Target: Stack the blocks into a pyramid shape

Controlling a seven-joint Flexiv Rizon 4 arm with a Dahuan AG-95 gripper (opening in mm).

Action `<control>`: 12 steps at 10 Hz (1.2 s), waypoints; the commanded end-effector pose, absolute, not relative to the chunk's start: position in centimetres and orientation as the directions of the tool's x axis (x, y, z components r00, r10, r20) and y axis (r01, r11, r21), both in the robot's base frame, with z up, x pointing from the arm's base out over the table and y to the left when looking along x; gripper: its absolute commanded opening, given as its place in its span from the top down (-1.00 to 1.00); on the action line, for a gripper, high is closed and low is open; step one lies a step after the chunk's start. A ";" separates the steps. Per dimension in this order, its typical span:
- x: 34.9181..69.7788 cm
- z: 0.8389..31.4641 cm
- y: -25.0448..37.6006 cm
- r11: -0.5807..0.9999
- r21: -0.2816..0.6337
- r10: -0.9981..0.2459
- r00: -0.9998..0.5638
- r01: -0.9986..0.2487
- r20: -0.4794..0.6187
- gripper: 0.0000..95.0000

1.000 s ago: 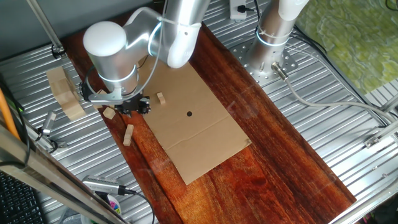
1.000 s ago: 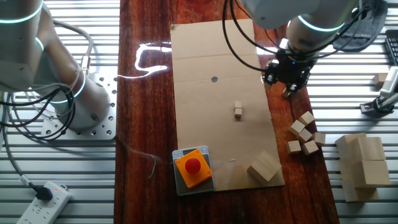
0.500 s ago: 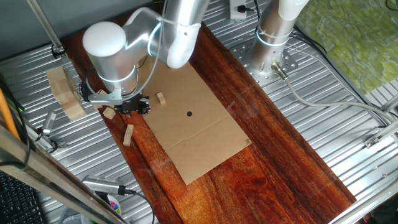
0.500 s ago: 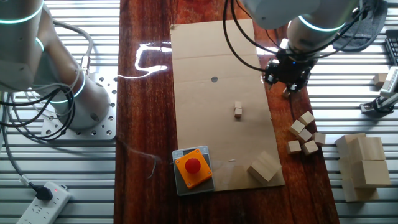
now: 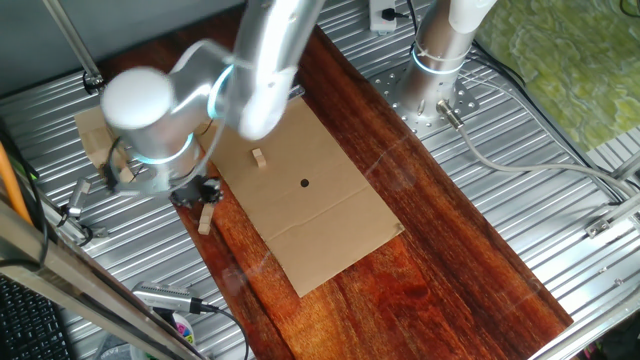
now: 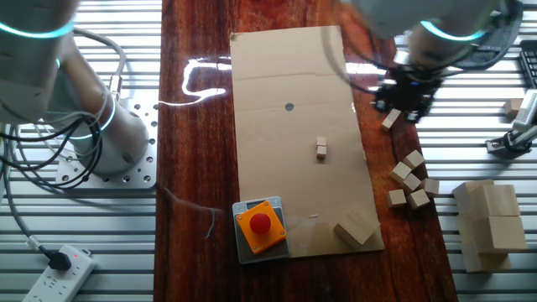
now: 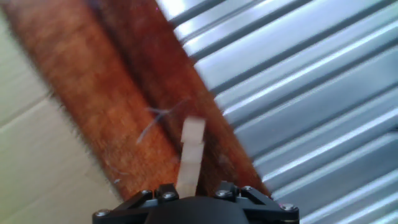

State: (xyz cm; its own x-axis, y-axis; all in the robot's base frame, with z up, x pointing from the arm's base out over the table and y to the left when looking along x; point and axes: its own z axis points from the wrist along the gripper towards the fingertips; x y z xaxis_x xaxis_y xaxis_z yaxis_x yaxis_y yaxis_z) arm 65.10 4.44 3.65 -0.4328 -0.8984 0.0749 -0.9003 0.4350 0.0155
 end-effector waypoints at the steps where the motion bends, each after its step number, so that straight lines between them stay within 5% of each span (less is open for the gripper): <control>1: 64.1 4.0 4.1 0.436 -0.003 -0.898 -0.435 -0.900 0.068 0.20; 12: 63.3 2.6 4.2 0.429 -0.010 -0.901 -0.428 -0.903 0.065 0.20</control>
State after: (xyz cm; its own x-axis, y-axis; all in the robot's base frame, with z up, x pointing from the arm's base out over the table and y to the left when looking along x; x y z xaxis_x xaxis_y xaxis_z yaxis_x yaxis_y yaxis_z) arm 63.40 4.21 2.42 -0.4266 -0.9021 0.0653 -0.9042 0.4271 -0.0064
